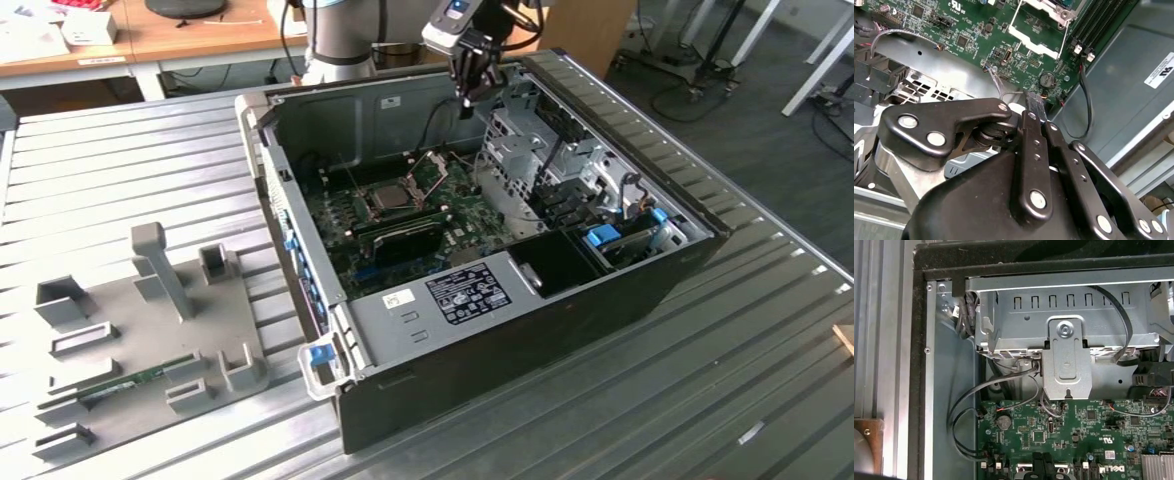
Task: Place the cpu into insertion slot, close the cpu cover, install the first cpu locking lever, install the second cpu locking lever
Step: 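Close the cpu cover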
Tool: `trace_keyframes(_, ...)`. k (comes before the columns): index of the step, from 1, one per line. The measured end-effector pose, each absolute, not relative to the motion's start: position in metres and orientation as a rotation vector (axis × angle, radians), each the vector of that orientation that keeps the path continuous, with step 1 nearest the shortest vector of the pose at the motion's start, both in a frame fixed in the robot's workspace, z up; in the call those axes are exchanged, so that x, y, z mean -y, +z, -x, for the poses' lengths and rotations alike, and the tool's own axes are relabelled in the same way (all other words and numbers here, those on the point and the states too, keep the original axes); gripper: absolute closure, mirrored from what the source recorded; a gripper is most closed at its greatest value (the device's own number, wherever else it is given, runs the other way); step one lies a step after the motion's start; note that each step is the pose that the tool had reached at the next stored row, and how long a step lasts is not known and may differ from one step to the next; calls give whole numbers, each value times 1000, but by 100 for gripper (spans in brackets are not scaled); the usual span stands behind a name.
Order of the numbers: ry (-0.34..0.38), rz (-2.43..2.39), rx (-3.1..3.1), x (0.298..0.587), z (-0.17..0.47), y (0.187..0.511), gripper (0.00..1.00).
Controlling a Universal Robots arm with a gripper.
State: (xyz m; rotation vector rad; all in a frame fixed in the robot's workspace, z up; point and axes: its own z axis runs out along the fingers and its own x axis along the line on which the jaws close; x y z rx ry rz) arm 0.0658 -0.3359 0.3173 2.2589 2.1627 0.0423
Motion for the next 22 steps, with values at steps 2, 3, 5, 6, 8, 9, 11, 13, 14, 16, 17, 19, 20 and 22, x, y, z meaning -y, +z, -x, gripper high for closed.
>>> trace_keyframes(2, 42, -2259, -2163, 336, -66, 317, 89)
trace_keyframes(3, 42, -2259, -2163, 336, -66, 317, 89)
trace_keyframes(5, 42, -2259, -2163, 336, -66, 317, 89)
trace_keyframes(6, 42, -2259, -2163, 336, -66, 317, 89)
trace_keyframes(8, 42, -2259, -2163, 336, -66, 316, 89)
trace_keyframes(9, 42, -2260, -2163, 336, -66, 316, 89)
trace_keyframes(11, 37, -2262, -2165, 336, -66, 315, 89)
trace_keyframes(13, 37, -2262, -2165, 336, -66, 315, 89)
trace_keyframes(14, 37, -2262, -2166, 336, -66, 315, 89)
trace_keyframes(16, 37, -2262, -2166, 336, -66, 315, 89)
trace_keyframes(17, 37, -2262, -2166, 336, -66, 315, 89)
trace_keyframes(19, 37, -2257, -2171, 336, -66, 314, 89)
trace_keyframes(20, 37, -2253, -2175, 336, -66, 313, 89)
trace_keyframes(22, 37, -2245, -2183, 336, -66, 311, 89)
